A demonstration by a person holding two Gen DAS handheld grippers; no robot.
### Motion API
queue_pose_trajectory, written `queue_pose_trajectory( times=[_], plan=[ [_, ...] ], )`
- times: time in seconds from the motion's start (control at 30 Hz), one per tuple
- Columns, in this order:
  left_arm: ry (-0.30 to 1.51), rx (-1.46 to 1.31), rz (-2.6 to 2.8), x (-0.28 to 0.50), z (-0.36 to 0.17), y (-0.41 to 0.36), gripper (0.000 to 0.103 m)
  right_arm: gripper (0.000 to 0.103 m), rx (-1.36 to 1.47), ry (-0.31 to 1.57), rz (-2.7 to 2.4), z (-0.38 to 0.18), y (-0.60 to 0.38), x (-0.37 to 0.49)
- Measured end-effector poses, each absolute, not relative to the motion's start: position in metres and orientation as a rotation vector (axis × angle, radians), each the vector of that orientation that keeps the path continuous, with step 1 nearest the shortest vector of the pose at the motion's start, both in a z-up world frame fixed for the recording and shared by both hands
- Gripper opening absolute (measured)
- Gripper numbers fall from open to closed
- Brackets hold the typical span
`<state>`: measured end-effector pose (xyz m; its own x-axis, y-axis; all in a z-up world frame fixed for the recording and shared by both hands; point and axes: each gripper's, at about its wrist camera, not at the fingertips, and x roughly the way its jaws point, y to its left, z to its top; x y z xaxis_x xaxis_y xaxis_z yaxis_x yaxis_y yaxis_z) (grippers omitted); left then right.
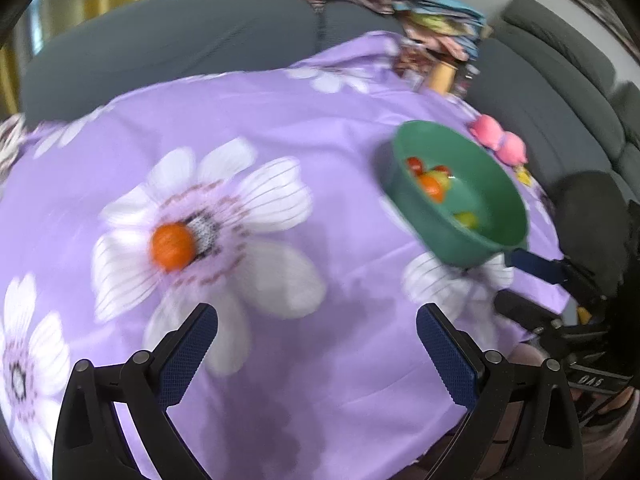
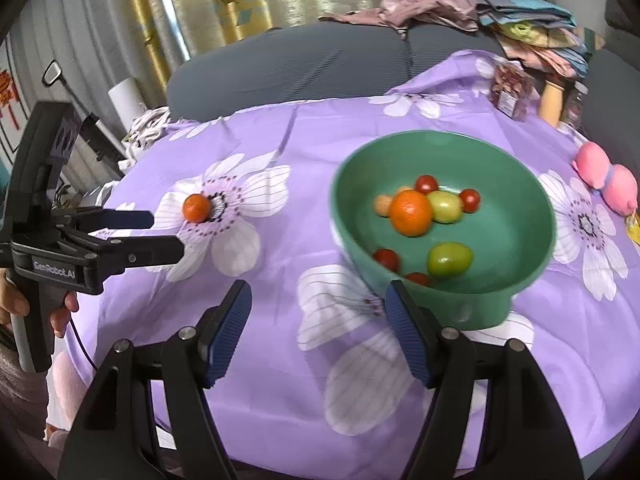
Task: Organize fruits
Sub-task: 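Move the open left tool toward the small orange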
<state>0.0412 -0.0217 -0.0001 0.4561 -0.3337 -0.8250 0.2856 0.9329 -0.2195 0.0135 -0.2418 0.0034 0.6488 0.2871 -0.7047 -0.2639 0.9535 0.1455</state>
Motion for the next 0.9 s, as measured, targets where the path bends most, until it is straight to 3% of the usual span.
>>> queue_pose_trajectory(
  times=[0.9],
  plan=[
    [1.068,-0.228,-0.356,0.031,-0.027,0.049,0.099,0.070,-0.071,0.896,0.437,-0.015,-0.164,0.028]
  ],
)
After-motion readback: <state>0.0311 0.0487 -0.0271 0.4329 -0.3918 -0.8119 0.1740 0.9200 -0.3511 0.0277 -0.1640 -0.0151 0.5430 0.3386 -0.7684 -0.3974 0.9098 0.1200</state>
